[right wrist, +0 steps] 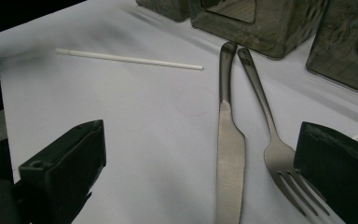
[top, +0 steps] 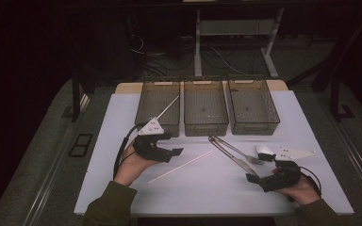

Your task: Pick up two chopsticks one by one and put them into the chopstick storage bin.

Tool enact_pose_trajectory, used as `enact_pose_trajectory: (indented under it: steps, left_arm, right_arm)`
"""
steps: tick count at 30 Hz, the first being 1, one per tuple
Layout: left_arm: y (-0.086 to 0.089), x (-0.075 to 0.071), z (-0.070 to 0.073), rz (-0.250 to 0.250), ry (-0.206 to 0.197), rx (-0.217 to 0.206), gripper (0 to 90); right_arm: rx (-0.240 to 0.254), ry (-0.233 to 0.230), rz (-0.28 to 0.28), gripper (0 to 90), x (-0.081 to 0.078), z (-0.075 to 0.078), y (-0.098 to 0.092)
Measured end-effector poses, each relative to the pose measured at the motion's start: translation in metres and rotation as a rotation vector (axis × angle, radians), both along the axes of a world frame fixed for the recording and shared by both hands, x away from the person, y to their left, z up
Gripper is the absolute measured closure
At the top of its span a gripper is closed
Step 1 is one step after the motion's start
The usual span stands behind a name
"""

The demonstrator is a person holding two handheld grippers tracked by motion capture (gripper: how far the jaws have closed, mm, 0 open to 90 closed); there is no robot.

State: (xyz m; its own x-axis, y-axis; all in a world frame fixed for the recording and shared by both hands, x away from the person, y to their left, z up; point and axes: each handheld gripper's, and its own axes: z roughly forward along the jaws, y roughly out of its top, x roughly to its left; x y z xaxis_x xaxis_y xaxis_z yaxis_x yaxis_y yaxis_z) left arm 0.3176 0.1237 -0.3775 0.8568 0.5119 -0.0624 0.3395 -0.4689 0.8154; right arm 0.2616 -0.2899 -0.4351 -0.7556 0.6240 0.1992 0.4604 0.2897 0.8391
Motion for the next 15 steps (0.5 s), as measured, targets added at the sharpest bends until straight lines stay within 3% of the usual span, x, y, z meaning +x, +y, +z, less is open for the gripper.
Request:
enact_pose_trajectory:
  steps: [3,7,15]
  left_arm:
    - [0.0,-0.006,-0.007,-0.006,0.001,0.011,28.6]
    - [0.002,-0.013,-0.015,0.009,0.001,-0.009,29.3]
    - [0.004,-0.014,-0.028,0.003,0.017,0.009,37.6]
  right_arm:
    - [0.003,-0.005,-0.001,2.3,0.0,0.0,0.0]
    - [0.002,-0.006,-0.003,2.3,0.0,0.0,0.0]
    - [0.004,-0.006,-0.005,2.3,-0.001,0.0,0.0]
